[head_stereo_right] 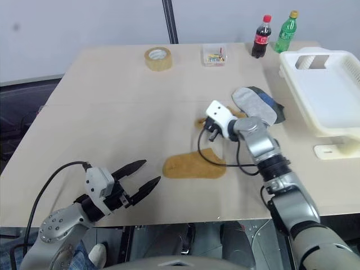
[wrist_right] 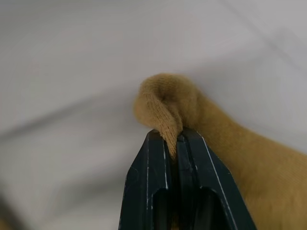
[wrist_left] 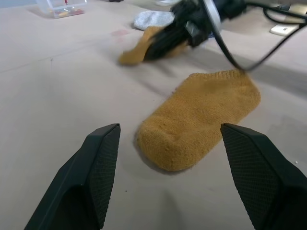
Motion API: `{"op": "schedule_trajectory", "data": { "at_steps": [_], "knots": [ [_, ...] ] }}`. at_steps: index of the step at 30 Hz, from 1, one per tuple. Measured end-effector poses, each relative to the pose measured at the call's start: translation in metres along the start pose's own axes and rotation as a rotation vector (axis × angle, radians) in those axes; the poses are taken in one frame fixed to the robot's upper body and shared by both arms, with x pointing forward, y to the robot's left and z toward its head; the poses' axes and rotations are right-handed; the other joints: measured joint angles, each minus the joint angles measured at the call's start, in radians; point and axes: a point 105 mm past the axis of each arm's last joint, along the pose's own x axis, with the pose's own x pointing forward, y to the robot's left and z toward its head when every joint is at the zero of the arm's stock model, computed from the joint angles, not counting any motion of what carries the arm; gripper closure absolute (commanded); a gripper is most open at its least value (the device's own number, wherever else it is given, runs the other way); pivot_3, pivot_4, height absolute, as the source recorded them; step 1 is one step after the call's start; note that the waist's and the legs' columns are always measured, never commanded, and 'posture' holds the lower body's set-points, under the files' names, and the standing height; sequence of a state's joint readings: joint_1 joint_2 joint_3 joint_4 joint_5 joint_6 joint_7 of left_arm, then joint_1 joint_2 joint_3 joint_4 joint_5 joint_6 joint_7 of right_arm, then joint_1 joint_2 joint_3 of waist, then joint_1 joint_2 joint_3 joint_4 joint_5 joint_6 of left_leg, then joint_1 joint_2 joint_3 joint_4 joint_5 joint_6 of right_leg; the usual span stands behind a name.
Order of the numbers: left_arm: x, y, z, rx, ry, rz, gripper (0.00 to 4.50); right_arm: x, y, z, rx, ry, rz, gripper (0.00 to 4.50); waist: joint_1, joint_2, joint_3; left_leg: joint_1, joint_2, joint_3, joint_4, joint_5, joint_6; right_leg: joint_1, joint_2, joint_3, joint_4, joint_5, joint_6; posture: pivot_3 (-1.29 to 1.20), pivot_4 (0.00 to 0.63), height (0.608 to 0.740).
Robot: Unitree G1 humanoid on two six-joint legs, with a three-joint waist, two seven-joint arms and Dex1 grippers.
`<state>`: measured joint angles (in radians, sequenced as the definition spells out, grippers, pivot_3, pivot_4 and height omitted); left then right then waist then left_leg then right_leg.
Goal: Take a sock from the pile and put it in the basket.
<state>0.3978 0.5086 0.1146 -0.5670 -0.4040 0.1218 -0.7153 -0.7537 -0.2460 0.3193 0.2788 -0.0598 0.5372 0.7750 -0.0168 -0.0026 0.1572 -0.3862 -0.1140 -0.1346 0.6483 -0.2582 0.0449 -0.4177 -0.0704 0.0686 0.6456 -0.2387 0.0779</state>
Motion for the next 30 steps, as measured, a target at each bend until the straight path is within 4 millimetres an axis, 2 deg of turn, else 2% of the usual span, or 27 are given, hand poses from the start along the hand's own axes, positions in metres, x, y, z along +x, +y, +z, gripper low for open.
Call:
{"op": "schedule_trajectory", "data": {
  "at_steps": [2, 3, 5, 9, 13, 16, 19, 20, 24, 28, 29, 30],
  "knots": [
    [0.0, 0.0, 0.0, 0.0, 0.0, 0.001, 0.91, 0.013, 0.02, 0.015, 0.032, -0.025, 0.024, 4.42, 0.0, 0.0, 0.0, 0.0, 0.0, 0.0, 0.0, 0.0, 0.0, 0.0, 0.0, 0.0, 0.0, 0.0, 0.0, 0.0, 0.15, 0.739],
    [0.0, 0.0, 0.0, 0.0, 0.001, 0.001, 0.91, 0.014, 0.021, 0.017, 0.038, -0.027, 0.024, 4.42, 0.0, 0.0, 0.0, 0.0, 0.0, 0.0, 0.0, 0.0, 0.0, 0.0, 0.0, 0.0, 0.0, 0.0, 0.0, 0.0, 0.15, 0.739],
    [0.0, 0.0, 0.0, 0.001, 0.0, 0.001, 0.91, 0.022, 0.038, 0.031, 0.057, -0.052, 0.045, 4.42, 0.0, 0.0, 0.0, 0.0, 0.0, 0.0, 0.0, 0.0, 0.0, 0.0, 0.0, 0.0, 0.0, 0.0, 0.0, 0.0, 0.15, 0.739],
    [0.0, 0.001, 0.0, 0.001, 0.0, 0.003, 0.91, 0.027, 0.053, 0.043, 0.052, -0.073, 0.074, 3.08, 0.004, 0.0, 0.0, 0.0, -0.001, -0.001, 0.0, 0.0, 0.0, 0.0, 0.0, -0.001, 0.0, 0.0, 0.0, 0.0, 0.15, 0.739],
    [0.0, 0.002, -0.001, -0.001, 0.002, 0.005, 0.91, 0.024, 0.05, 0.044, 0.059, -0.079, 0.065, 1.12, 0.001, 0.0, 0.0, 0.0, -0.001, -0.001, 0.0, 0.0, 0.0, 0.0, 0.0, -0.001, 0.0, 0.0, 0.0, 0.0, 0.15, 0.739],
    [0.001, 0.002, 0.0, 0.002, -0.006, 0.007, 0.91, 0.014, 0.042, 0.045, 0.068, -0.096, 0.063, 1.12, 0.0, 0.0, 0.0, 0.0, -0.001, -0.001, 0.0, 0.0, 0.0, 0.0, 0.0, -0.001, 0.0, 0.0, 0.0, 0.0, 0.15, 0.739],
    [0.004, 0.005, 0.003, -0.016, -0.043, 0.03, 0.91, -0.007, 0.036, 0.048, 0.048, -0.133, 0.09, 1.12, 0.002, 0.0, 0.0, 0.0, -0.001, -0.001, 0.0, 0.0, 0.0, 0.0, 0.0, -0.001, 0.0, 0.0, 0.0, 0.0, 0.15, 0.739],
    [0.004, 0.005, 0.003, -0.018, -0.043, 0.032, 0.91, -0.008, 0.036, 0.048, 0.05, -0.133, 0.095, 1.12, 0.002, 0.0, 0.0, 0.0, -0.001, -0.001, 0.0, 0.0, 0.0, 0.0, 0.0, -0.001, 0.0, 0.0, 0.0, 0.0, 0.15, 0.739],
    [0.006, 0.01, 0.004, -0.03, -0.067, 0.062, 0.91, -0.035, 0.029, 0.044, 0.114, -0.136, 0.138, 1.12, 0.002, 0.0, 0.0, 0.0, -0.001, -0.001, 0.0, 0.0, 0.0, 0.0, -0.001, -0.001, 0.0, 0.0, 0.0, 0.0, 0.15, 0.739],
    [0.006, 0.021, 0.009, -0.029, -0.103, 0.118, 0.91, -0.057, 0.007, 0.036, 0.146, -0.121, 0.084, 1.12, 0.004, 0.0, 0.0, 0.0, -0.001, -0.001, 0.0, 0.0, 0.0, 0.0, -0.001, -0.001, 0.0, 0.0, 0.0, 0.0, 0.15, 0.739],
    [0.007, 0.027, 0.008, -0.032, -0.108, 0.142, 0.91, -0.064, -0.006, 0.027, 0.161, -0.091, 0.041, 1.12, 0.004, 0.0, 0.0, 0.0, -0.001, -0.001, 0.0, 0.0, 0.0, 0.0, -0.001, -0.001, 0.0, 0.0, 0.0, 0.0, 0.15, 0.739],
    [0.007, 0.029, 0.007, -0.034, -0.107, 0.145, 0.91, -0.065, -0.009, 0.023, 0.165, -0.079, 0.03, 1.12, 0.004, 0.0, 0.0, 0.0, -0.001, -0.001, 0.0, 0.0, 0.0, 0.0, -0.001, -0.001, 0.0, 0.0, 0.0, 0.0, 0.15, 0.739]
  ]
}}
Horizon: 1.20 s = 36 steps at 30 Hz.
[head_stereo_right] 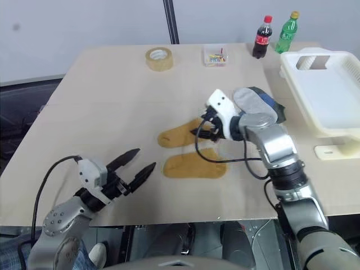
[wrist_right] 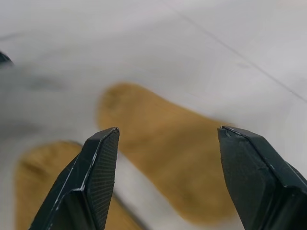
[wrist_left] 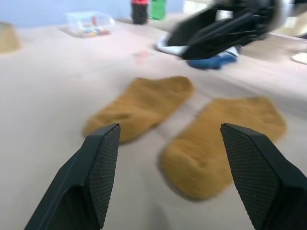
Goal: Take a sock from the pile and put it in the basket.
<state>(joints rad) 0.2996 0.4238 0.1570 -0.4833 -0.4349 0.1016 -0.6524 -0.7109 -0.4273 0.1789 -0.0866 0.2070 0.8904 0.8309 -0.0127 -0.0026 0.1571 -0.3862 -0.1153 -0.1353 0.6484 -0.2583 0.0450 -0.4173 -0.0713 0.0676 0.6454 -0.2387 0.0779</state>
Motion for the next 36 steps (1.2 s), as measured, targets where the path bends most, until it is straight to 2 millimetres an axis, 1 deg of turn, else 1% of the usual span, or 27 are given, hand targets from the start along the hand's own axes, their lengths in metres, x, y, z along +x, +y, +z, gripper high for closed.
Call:
{"op": "schedule_trajectory", "data": {
  "at_steps": [1, 4, 6, 8, 10, 13, 15, 18, 23, 26, 31, 34, 36],
  "knots": [
    [0.003, 0.005, -0.003, -0.003, 0.004, 0.011, 0.91, -0.005, -0.015, -0.012, 0.013, 0.042, -0.046, 1.12, 0.0, 0.0, 0.0, 0.0, 0.0, 0.0, 0.0, 0.0, 0.0, 0.0, 0.0, 0.0, 0.0, 0.0, 0.0, 0.0, 0.15, 0.739],
    [0.007, 0.01, -0.005, -0.005, 0.0, 0.02, 0.91, -0.011, -0.03, -0.025, 0.028, 0.084, -0.098, 1.12, -0.001, 0.0, 0.0, -0.001, 0.0, 0.001, 0.0, 0.0, 0.0, 0.0, 0.0, 0.001, 0.0, 0.0, 0.0, 0.0, 0.15, 0.739],
    [0.013, 0.016, -0.006, -0.013, -0.014, 0.031, 0.91, -0.013, -0.04, -0.037, 0.058, 0.114, -0.136, 1.12, -0.001, 0.0, 0.0, -0.001, 0.0, 0.0, 0.0, 0.0, 0.0, 0.0, 0.0, 0.0, 0.0, 0.0, 0.0, 0.0, 0.15, 0.739],
    [0.018, 0.021, -0.01, -0.02, -0.015, 0.033, 0.91, -0.012, -0.046, -0.047, 0.092, 0.136, -0.156, 1.12, -0.002, 0.0, 0.0, -0.001, 0.0, 0.001, 0.0, 0.0, 0.0, 0.0, 0.0, 0.001, 0.0, 0.0, 0.0, 0.0, 0.15, 0.739],
    [0.027, 0.028, -0.015, -0.032, -0.008, 0.032, 0.91, -0.008, -0.046, -0.053, 0.13, 0.137, -0.155, 1.12, -0.001, 0.0, 0.0, -0.001, 0.0, 0.001, 0.001, 0.0, 0.0, 0.0, 0.0, 0.001, 0.0, 0.0, 0.0, 0.0, 0.15, 0.739],
    [0.044, 0.037, -0.019, -0.036, -0.008, 0.017, 0.91, 0.003, -0.038, -0.054, 0.187, 0.115, -0.119, 1.12, -0.001, 0.0, 0.0, -0.001, 0.0, 0.0, 0.001, 0.0, 0.0, 0.0, 0.0, 0.001, 0.001, 0.0, 0.0, 0.0, 0.15, 0.739],
    [0.054, 0.042, -0.021, -0.028, 0.002, 0.012, 0.91, 0.01, -0.032, -0.051, 0.211, 0.098, -0.09, 1.12, -0.003, 0.0, 0.0, -0.001, 0.0, 0.001, 0.001, 0.0, 0.0, -0.001, 0.0, 0.001, 0.001, 0.0, 0.0, 0.0, 0.15, 0.739],
    [0.062, 0.051, -0.027, -0.033, 0.023, 0.017, 0.91, 0.014, -0.027, -0.049, 0.24, 0.088, -0.071, 1.12, -0.003, 0.0, 0.0, -0.002, 0.0, 0.0, 0.001, 0.0, 0.0, -0.001, 0.0, 0.001, 0.001, 0.0, 0.0, 0.0, 0.15, 0.739],
    [0.072, 0.047, -0.038, -0.039, 0.066, -0.031, 0.91, 0.019, -0.023, -0.048, 0.252, 0.078, -0.055, 1.12, -0.005, 0.0, 0.0, -0.002, 0.0, 0.0, 0.002, 0.0, 0.0, -0.001, 0.0, 0.0, 0.001, 0.0, 0.0, 0.0, 0.15, 0.739],
    [0.072, 0.049, -0.041, -0.042, 0.077, -0.028, 0.91, 0.017, -0.025, -0.048, 0.253, 0.081, -0.067, 1.12, -0.004, 0.0, 0.0, -0.002, 0.0, 0.0, 0.002, 0.0, 0.0, -0.001, 0.0, 0.0, 0.002, 0.0, 0.0, 0.0, 0.15, 0.739],
    [0.073, 0.052, -0.044, -0.035, 0.102, -0.028, 0.91, 0.001, -0.038, -0.051, 0.242, 0.099, -0.109, 1.12, -0.001, 0.0, 0.0, -0.002, -0.001, 0.0, 0.002, 0.0, 0.0, -0.002, 0.0, 0.0, 0.002, 0.0, 0.0, 0.0, 0.15, 0.739],
    [0.074, 0.053, -0.045, -0.028, 0.108, -0.029, 0.91, -0.006, -0.037, -0.044, 0.26, 0.074, -0.094, 1.12, -0.003, 0.0, 0.0, -0.002, -0.001, 0.0, 0.002, 0.0, 0.0, -0.001, 0.0, 0.001, 0.003, 0.0, 0.0, 0.0, 0.15, 0.739],
    [0.074, 0.053, -0.045, -0.022, 0.111, -0.03, 0.91, -0.006, -0.036, -0.041, 0.298, 0.053, -0.083, 1.12, -0.003, 0.0, 0.0, -0.001, -0.001, 0.0, 0.002, 0.0, 0.0, -0.001, 0.0, 0.001, 0.003, 0.0, 0.0, 0.0, 0.15, 0.739]
  ]
}}
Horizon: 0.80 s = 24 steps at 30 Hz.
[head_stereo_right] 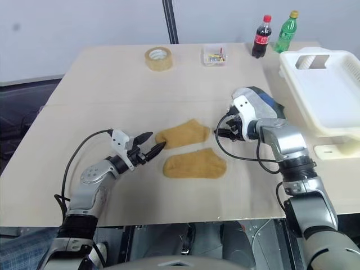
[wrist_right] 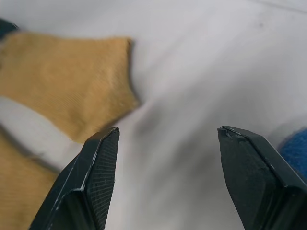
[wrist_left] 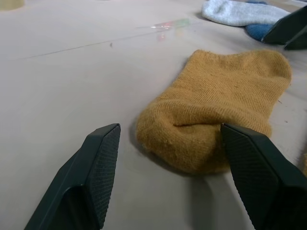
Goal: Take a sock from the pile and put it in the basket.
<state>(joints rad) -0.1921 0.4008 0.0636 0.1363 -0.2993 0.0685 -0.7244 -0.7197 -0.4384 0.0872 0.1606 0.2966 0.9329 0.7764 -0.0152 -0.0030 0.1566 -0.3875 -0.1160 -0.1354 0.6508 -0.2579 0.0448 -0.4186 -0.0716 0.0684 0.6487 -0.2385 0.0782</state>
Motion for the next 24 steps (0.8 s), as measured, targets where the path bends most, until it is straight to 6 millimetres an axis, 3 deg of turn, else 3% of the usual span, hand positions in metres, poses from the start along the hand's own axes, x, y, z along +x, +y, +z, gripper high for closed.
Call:
{"op": "schedule_trajectory", "data": {
  "at_steps": [9, 12, 18, 23, 24],
  "knots": [
    [0.005, -0.002, 0.0, 0.022, 0.009, -0.013, 0.91, 0.028, 0.031, -0.003, 0.109, -0.002, 0.086, 1.12, 0.003, 0.0, 0.0, 0.0, -0.001, 0.0, 0.001, 0.0, 0.0, -0.001, -0.001, 0.0, 0.001, 0.0, 0.0, 0.0, 0.15, 0.739],
    [0.007, -0.001, -0.001, 0.032, 0.016, -0.013, 0.91, 0.034, 0.034, -0.006, 0.118, 0.01, 0.08, 1.71, 0.003, 0.0, -0.001, 0.001, -0.001, 0.0, 0.001, 0.0, 0.0, -0.001, -0.001, 0.0, 0.003, 0.0, 0.0, 0.0, 0.15, 0.739],
    [0.007, 0.0, -0.001, 0.038, 0.02, -0.014, 0.91, 0.034, 0.032, -0.006, 0.115, 0.008, 0.069, 4.36, 0.002, 0.001, -0.001, 0.001, -0.001, 0.0, 0.001, 0.0, 0.0, -0.001, -0.001, 0.0, 0.004, 0.0, 0.0, 0.0, 0.15, 0.739],
    [0.007, -0.001, -0.001, 0.039, 0.022, -0.023, 0.91, 0.033, 0.031, -0.006, 0.109, 0.005, 0.059, 4.45, 0.002, 0.0, -0.001, 0.001, -0.001, 0.0, 0.001, 0.0, 0.0, -0.001, -0.001, 0.0, 0.004, 0.0, 0.0, 0.0, 0.15, 0.739],
    [0.008, -0.002, -0.002, 0.04, 0.024, -0.026, 1.17, 0.034, 0.031, -0.008, 0.11, 0.008, 0.055, 4.5, 0.002, 0.0, -0.001, 0.001, -0.001, 0.0, 0.001, 0.0, 0.0, -0.001, -0.001, 0.0, 0.004, 0.0, 0.0, 0.0, 0.15, 0.739]
  ]
}}
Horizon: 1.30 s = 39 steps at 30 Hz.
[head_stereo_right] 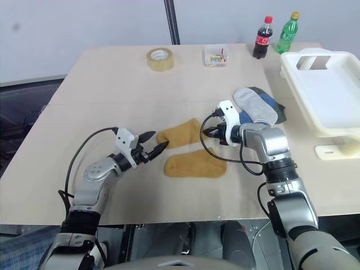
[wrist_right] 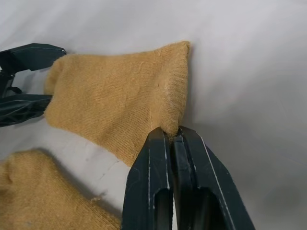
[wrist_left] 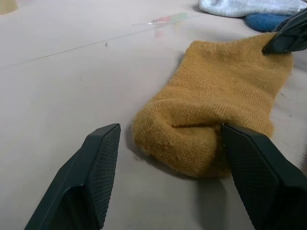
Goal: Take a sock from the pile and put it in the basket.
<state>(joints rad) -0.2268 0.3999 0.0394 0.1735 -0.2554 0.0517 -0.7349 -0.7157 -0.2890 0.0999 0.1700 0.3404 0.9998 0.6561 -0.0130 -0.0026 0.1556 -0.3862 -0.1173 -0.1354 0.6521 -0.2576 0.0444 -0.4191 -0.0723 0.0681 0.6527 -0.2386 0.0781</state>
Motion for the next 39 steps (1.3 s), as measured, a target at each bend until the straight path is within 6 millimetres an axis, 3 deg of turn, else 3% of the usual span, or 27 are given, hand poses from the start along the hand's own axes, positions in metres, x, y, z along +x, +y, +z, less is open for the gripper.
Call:
{"op": "schedule_trajectory", "data": {
  "at_steps": [3, 7, 9, 17, 20, 22, 25, 27, 31, 39],
  "knots": [
    [0.001, 0.0, -0.001, 0.001, 0.003, -0.005, 1.97, 0.0, -0.002, -0.006, 0.008, 0.009, -0.012, 4.5, 0.0, 0.0, 0.0, 0.0, 0.0, 0.0, 0.0, 0.0, 0.0, 0.0, 0.0, 0.0, 0.0, 0.0, 0.0, 0.0, 0.15, 0.739],
    [0.001, 0.0, -0.001, 0.001, 0.005, -0.009, 3.86, 0.0, -0.003, -0.005, 0.003, 0.004, -0.016, 4.5, 0.0, 0.0, 0.0, 0.0, 0.0, 0.0, 0.0, 0.0, 0.0, 0.0, 0.0, 0.0, 0.001, 0.0, 0.0, 0.0, 0.15, 0.739],
    [0.001, -0.001, -0.001, 0.004, 0.006, -0.011, 4.48, 0.0, -0.003, -0.004, -0.002, 0.001, -0.019, 4.5, 0.0, 0.0, 0.0, 0.0, 0.0, 0.0, 0.0, 0.0, 0.0, 0.0, 0.0, 0.0, 0.001, 0.0, 0.0, 0.0, 0.15, 0.739],
    [0.0, -0.003, 0.001, 0.009, -0.006, -0.008, 4.48, -0.004, 0.002, -0.005, -0.037, -0.011, -0.016, 4.5, 0.0, 0.001, 0.0, 0.0, 0.0, 0.0, 0.0, 0.0, 0.0, 0.0, 0.0, 0.0, 0.0, 0.0, 0.0, 0.0, 0.15, 0.739],
    [-0.004, -0.019, 0.006, -0.029, -0.024, -0.039, 4.48, -0.021, 0.011, 0.003, -0.082, -0.029, 0.012, 4.5, -0.003, 0.0, 0.0, -0.005, 0.0, 0.0, 0.0, 0.0, 0.0, -0.003, -0.001, 0.0, 0.0, 0.0, 0.0, 0.0, 0.15, 0.739],
    [-0.008, -0.031, 0.019, -0.053, -0.062, -0.061, 4.48, -0.036, 0.017, 0.008, -0.094, -0.036, 0.033, 4.5, -0.002, 0.0, 0.0, -0.014, 0.0, 0.0, 0.002, 0.0, 0.0, -0.012, -0.001, 0.0, 0.002, 0.0, 0.0, 0.0, 0.15, 0.739],
    [-0.02, -0.05, 0.046, -0.078, -0.126, -0.086, 4.48, -0.066, 0.022, 0.01, -0.099, -0.033, 0.042, 4.5, 0.0, 0.0, 0.0, -0.014, 0.0, 0.001, 0.002, 0.0, 0.0, -0.013, -0.001, -0.001, 0.002, 0.0, 0.0, 0.0, 0.15, 0.739],
    [-0.028, -0.058, 0.05, -0.092, -0.12, -0.089, 4.48, -0.081, 0.022, 0.008, -0.103, -0.02, 0.03, 4.5, -0.002, 0.0, 0.0, -0.013, 0.0, 0.002, 0.002, 0.0, 0.0, -0.012, -0.001, 0.0, 0.002, 0.0, 0.0, 0.0, 0.15, 0.739],
    [-0.049, -0.08, 0.038, -0.152, -0.031, -0.093, 4.48, -0.102, 0.03, -0.021, -0.028, 0.08, 0.028, 4.5, 0.001, 0.0, 0.0, -0.012, 0.001, 0.002, 0.001, -0.001, 0.002, -0.012, -0.001, 0.001, 0.003, 0.0, 0.0, 0.0, 0.15, 0.739],
    [-0.053, -0.083, 0.025, -0.128, 0.041, -0.074, 4.48, -0.104, 0.033, -0.04, 0.01, 0.128, 0.002, 4.5, 0.004, -0.001, 0.0, -0.011, 0.001, 0.003, 0.002, 0.0, 0.0, -0.01, -0.001, 0.0, 0.003, 0.0, 0.0, 0.0, 0.15, 0.739]
  ]
}}
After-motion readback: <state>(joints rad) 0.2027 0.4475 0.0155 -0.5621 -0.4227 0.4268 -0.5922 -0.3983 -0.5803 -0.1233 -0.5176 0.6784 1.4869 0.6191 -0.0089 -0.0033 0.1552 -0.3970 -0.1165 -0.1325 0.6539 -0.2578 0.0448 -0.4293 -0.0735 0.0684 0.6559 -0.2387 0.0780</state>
